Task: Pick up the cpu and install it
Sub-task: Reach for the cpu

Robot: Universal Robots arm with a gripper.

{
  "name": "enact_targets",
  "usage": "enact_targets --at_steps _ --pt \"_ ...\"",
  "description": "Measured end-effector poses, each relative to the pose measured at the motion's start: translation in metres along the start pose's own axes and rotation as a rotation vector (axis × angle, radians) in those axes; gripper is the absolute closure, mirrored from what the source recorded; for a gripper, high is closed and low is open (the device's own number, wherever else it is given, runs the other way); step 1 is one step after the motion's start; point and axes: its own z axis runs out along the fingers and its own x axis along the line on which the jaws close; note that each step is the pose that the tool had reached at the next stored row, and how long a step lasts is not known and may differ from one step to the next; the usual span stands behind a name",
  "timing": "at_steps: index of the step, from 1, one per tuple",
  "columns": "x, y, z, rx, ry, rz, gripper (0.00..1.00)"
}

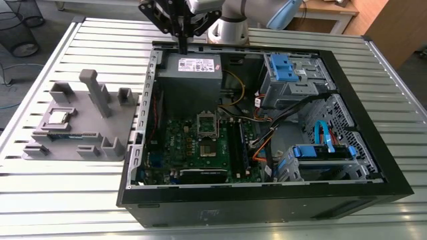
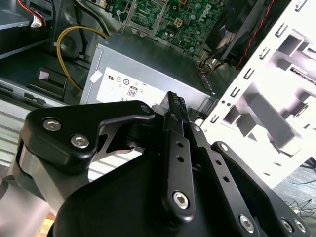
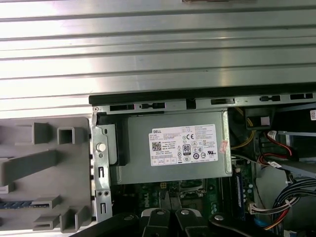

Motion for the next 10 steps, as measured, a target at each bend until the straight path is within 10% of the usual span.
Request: enact_targets --at_steps 10 --pt "0.0051 -0.0004 -0.0001 0.0000 0.0000 0.000 0.89"
